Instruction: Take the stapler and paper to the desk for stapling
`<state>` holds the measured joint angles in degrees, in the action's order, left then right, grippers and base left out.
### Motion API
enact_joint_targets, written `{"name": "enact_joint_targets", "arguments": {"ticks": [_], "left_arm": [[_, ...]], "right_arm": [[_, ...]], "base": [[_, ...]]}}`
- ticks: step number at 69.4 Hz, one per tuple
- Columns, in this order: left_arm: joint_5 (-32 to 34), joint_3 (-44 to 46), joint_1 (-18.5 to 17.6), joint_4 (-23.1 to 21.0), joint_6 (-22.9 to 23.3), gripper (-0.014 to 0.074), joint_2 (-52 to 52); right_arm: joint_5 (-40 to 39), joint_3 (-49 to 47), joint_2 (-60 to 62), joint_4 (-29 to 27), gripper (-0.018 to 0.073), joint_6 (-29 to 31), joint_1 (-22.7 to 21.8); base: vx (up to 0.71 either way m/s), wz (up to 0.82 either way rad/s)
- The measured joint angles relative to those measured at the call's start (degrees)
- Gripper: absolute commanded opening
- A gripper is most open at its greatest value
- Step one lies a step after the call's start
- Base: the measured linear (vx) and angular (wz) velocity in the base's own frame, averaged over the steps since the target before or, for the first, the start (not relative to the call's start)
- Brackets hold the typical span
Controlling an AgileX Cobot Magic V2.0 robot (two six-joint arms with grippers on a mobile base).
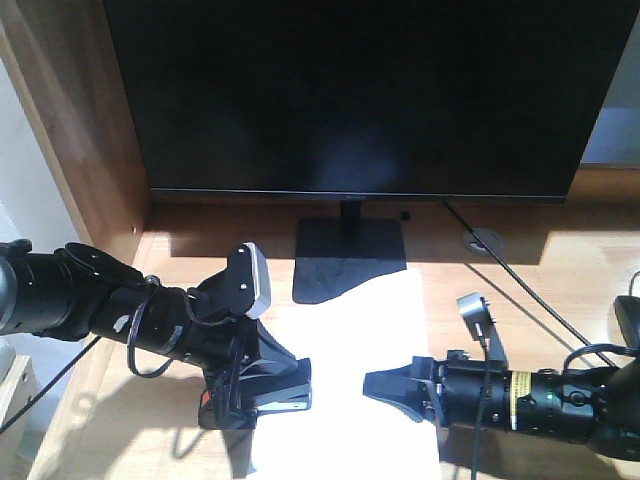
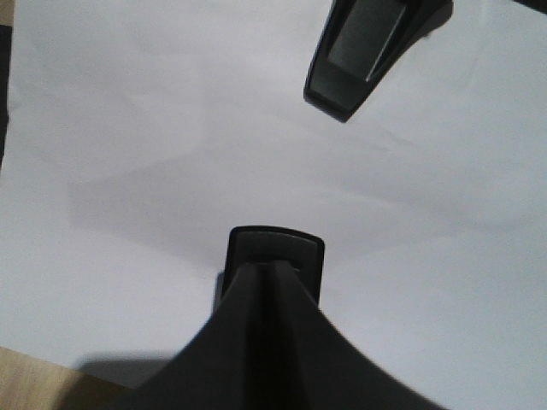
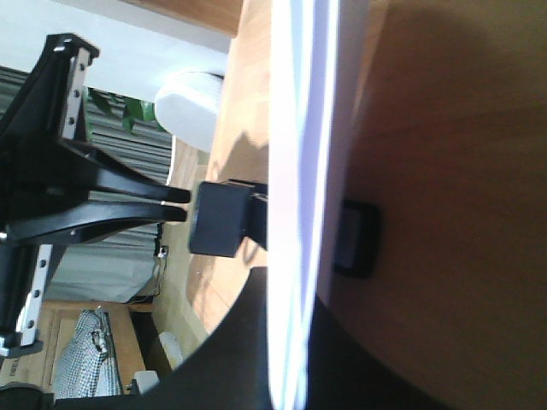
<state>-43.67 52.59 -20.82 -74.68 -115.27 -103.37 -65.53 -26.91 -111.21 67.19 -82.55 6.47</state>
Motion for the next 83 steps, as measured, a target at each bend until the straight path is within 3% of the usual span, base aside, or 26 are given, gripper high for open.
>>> {"name": "enact_joint_targets", "arguments": {"ticks": [83], "left_arm": [[0.0,0.0,0.0,0.0,0.0,-0.0006,0.0]], "right_arm": [[1.1,0.0,-2.0,-1.8,-0.0003,1.5,0.5]], "base": [[0.00,0.00]]}}
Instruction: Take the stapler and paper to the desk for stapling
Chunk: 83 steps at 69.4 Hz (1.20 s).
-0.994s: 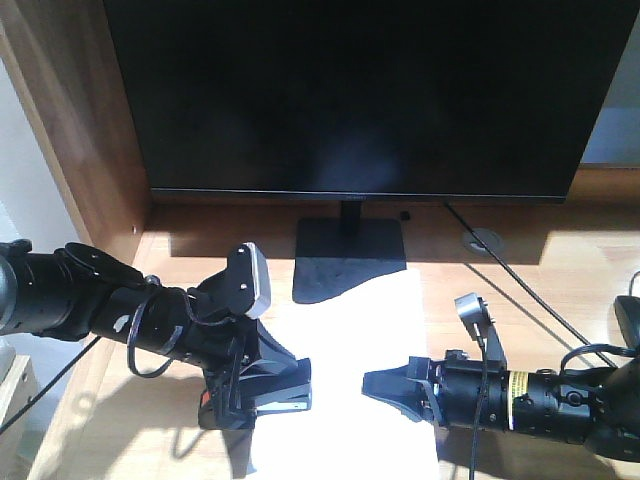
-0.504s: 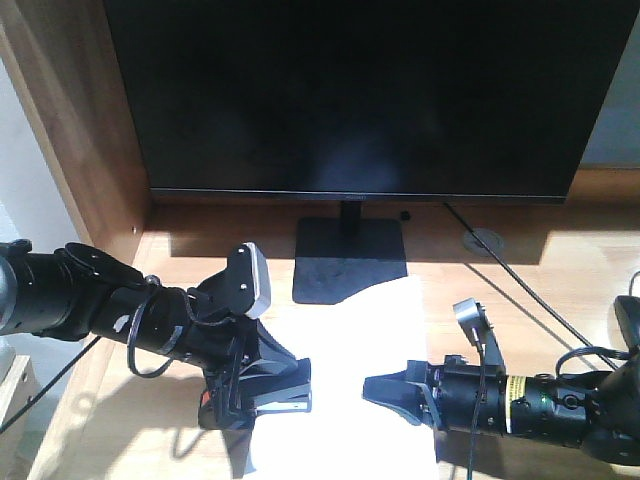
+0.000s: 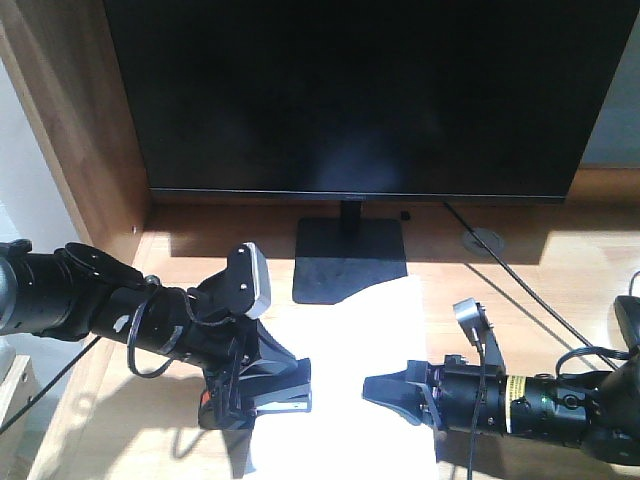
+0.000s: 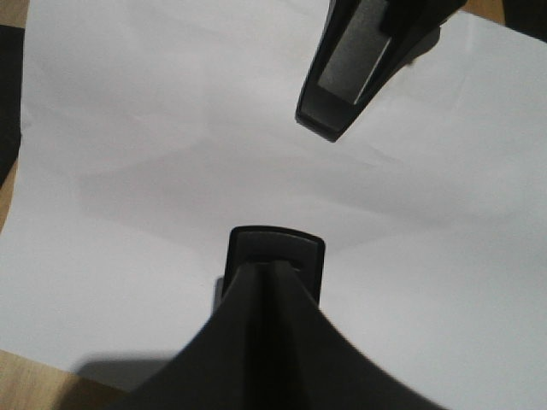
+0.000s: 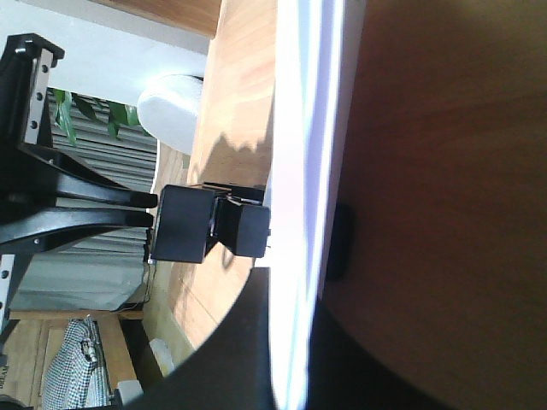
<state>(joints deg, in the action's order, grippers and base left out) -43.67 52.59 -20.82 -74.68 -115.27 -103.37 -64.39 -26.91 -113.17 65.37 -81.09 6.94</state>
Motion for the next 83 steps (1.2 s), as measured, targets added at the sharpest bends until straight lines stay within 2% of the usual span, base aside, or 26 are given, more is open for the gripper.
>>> {"name": "enact_joint_targets", "arguments": {"ticks": [24,43,58,83], "left_arm": [[0.0,0.0,0.0,-0.3,-0.7,-0.0006,-0.1],[-0.5,0.0,0.0,-3.8,-5.2,-0.0006,-3.9],[-2.2,0.6,0.0,-5.3,-6.1,-0.0006,-7.0],[-4.9,1.2,0.0,-4.6,-6.2,-0.0006,-8.9]], "right_arm": [[-0.9,0.0,0.0,0.0,-0.0003,0.0,0.0],[-0.9,0.0,0.0,0.0,-0.0003,0.0,0.0],[-0.9,0.0,0.0,0.0,-0.0003,0.0,0.0],[-0.9,0.0,0.0,0.0,-0.0003,0.0,0.0]], "base": [[0.00,0.00],[0.00,0.00],[0.00,0.00],[0.00,0.00]]}}
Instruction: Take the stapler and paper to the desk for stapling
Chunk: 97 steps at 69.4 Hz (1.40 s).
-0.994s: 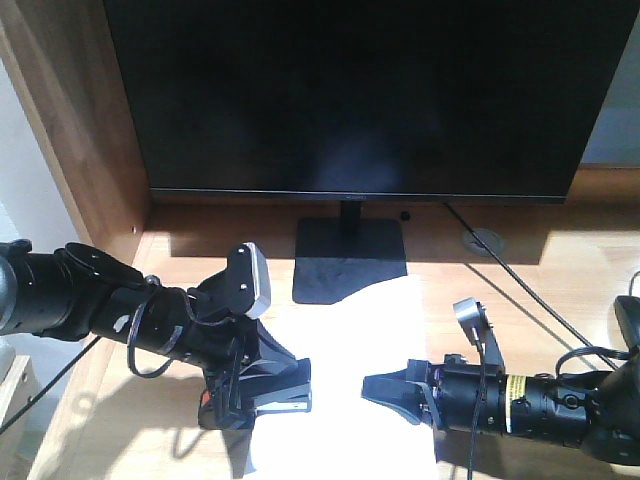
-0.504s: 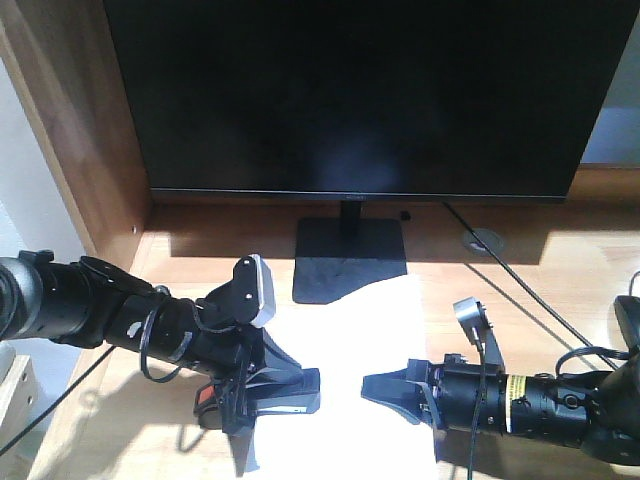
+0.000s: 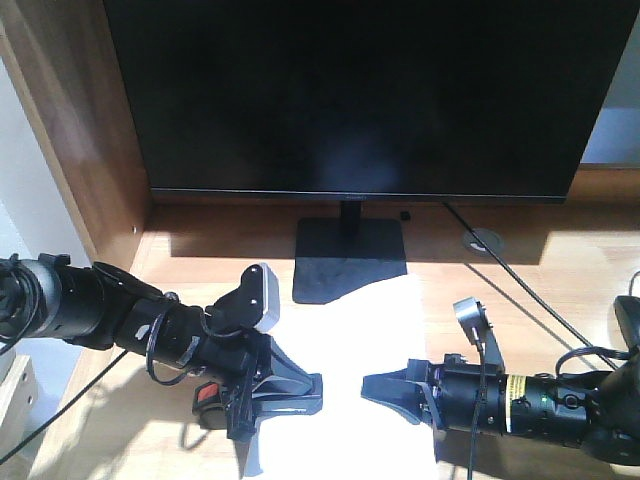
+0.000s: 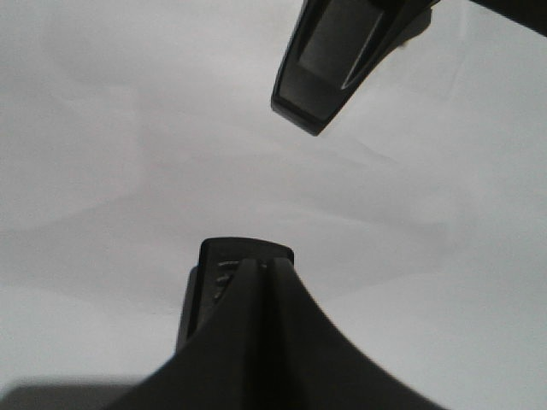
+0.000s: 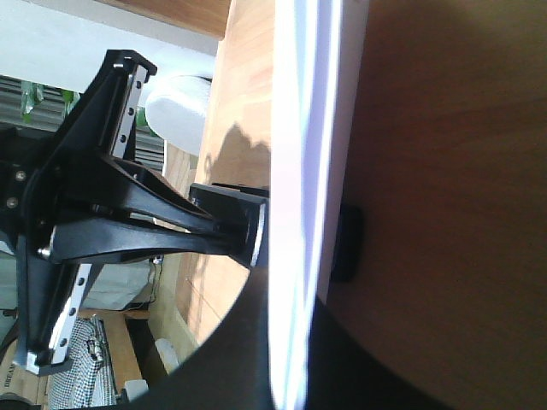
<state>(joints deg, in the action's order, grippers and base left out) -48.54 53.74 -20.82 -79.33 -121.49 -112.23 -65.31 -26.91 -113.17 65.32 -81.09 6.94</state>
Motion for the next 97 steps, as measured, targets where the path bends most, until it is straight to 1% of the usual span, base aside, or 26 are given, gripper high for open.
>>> {"name": "enact_joint_targets", "arguments": {"ticks": [31,51,56,63,67,73,81,83,84,91,95,97], "left_arm": [[-0.5,0.2,0.0,0.2,0.0,-0.0006,0.0],[1.0,-0.6,0.0,4.7,0.4,-0.0006,6.0],[1.5,-0.7,0.0,5.2,0.4,-0.0006,7.9],[1.7,-0.8,0.0,5.5,0.5,-0.0006,10.0],[1.7,-0.8,0.0,5.5,0.8,-0.0006,10.8],[1.7,-0.8,0.0,5.5,1.3,-0.0006,11.4],[1.7,-0.8,0.0,5.6,2.0,-0.0006,11.6],[1.7,-0.8,0.0,5.7,2.2,-0.0006,11.7],[1.7,-0.8,0.0,5.7,2.4,-0.0006,11.6],[1.7,-0.8,0.0,5.7,3.2,-0.0006,11.7],[1.7,-0.8,0.0,5.7,3.6,-0.0006,11.7],[1.7,-0.8,0.0,5.7,3.7,-0.0006,11.7]], "right_arm": [[0.0,0.0,0.0,0.0,-0.0003,0.0,0.0],[0.0,0.0,0.0,0.0,-0.0001,0.0,0.0],[0.0,0.0,0.0,0.0,0.0003,0.0,0.0],[0.0,0.0,0.0,0.0,0.0031,0.0,0.0],[0.0,0.0,0.0,0.0,0.0064,0.1,0.0],[0.0,0.0,0.0,0.0,0.0141,0.7,0.0],[0.0,0.0,0.0,0.0,0.0302,1.8,0.0],[0.0,0.0,0.0,0.0,0.0365,2.2,0.0],[0.0,0.0,0.0,0.0,0.0377,2.3,0.0],[0.0,0.0,0.0,-0.2,0.0540,2.7,0.0],[0.0,0.0,0.0,-0.5,0.0609,2.8,0.0],[0.0,0.0,0.0,-0.6,0.0627,2.8,0.0]], "base": [[0.00,0.00],[0.00,0.00],[0.00,0.00],[0.00,0.00],[0.00,0.00],[0.00,0.00],[0.00,0.00],[0.00,0.00],[0.00,0.00],[0.00,0.00],[0.00,0.00],[0.00,0.00]]}}
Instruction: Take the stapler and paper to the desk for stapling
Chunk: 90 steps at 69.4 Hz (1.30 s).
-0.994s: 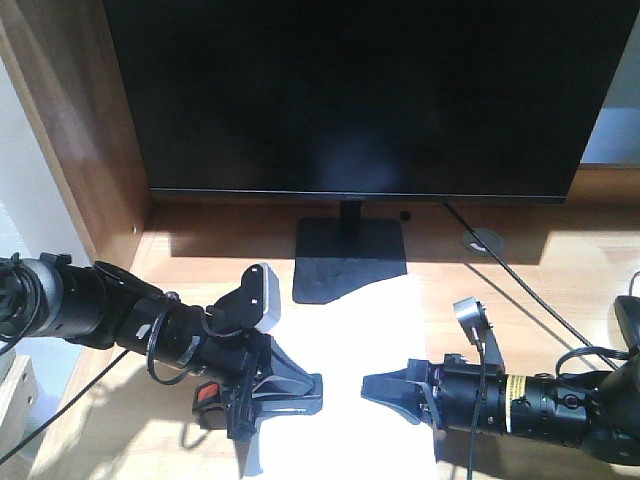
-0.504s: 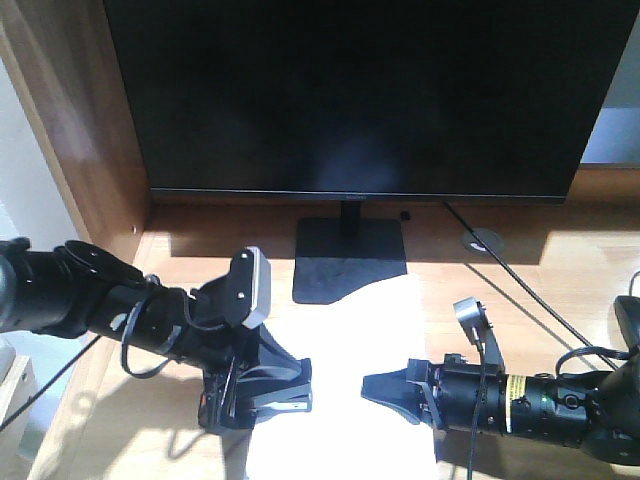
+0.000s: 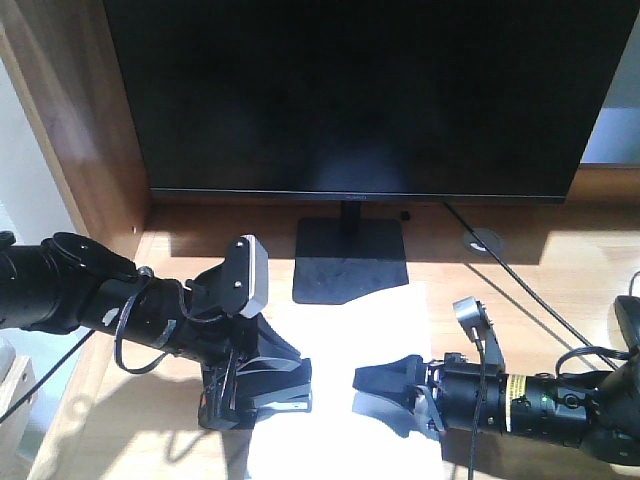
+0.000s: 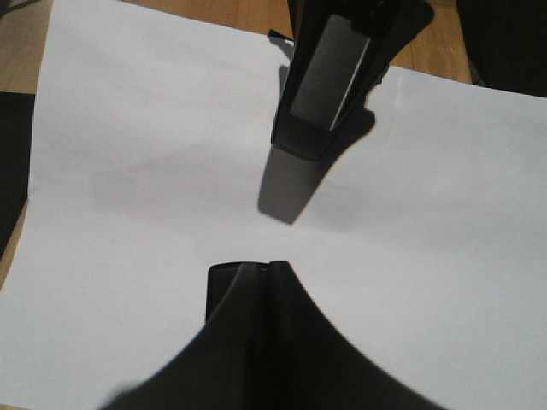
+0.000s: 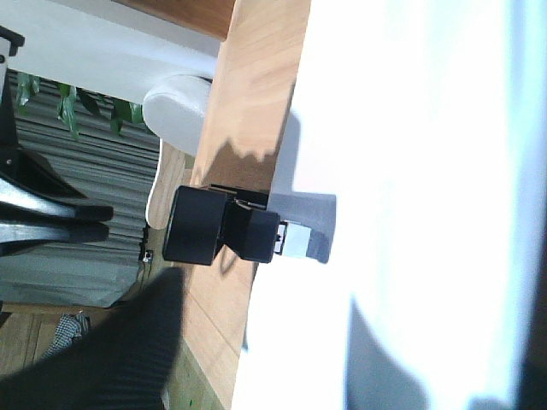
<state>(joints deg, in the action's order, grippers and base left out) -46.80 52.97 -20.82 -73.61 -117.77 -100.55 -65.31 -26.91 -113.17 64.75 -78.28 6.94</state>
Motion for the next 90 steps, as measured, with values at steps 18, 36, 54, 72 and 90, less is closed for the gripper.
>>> {"name": "enact_joint_targets", "arguments": {"ticks": [18,36,54,72,90], "left_arm": [[0.0,0.0,0.0,0.0,0.6,-0.0006,0.0],[0.3,0.0,0.0,0.1,0.7,-0.0006,1.5],[2.9,0.0,0.0,0.2,0.7,-0.0006,6.0],[8.2,-0.1,0.0,1.7,7.3,-0.0006,9.8],[19.4,-0.1,0.0,15.9,29.0,-0.0006,14.2]], "right_arm": [[0.0,0.0,0.0,-0.3,0.0627,0.3,0.0],[1.0,0.0,2.1,-0.3,0.0578,3.1,0.0],[14.8,0.0,10.9,-0.3,0.0579,6.4,0.0],[34.7,0.1,22.9,-0.3,0.0517,11.6,0.0],[52.0,0.4,36.3,-0.4,0.0235,14.5,0.0]], "base": [[0.00,0.00],[0.00,0.00],[0.00,0.00],[0.00,0.00],[0.00,0.00]]}}
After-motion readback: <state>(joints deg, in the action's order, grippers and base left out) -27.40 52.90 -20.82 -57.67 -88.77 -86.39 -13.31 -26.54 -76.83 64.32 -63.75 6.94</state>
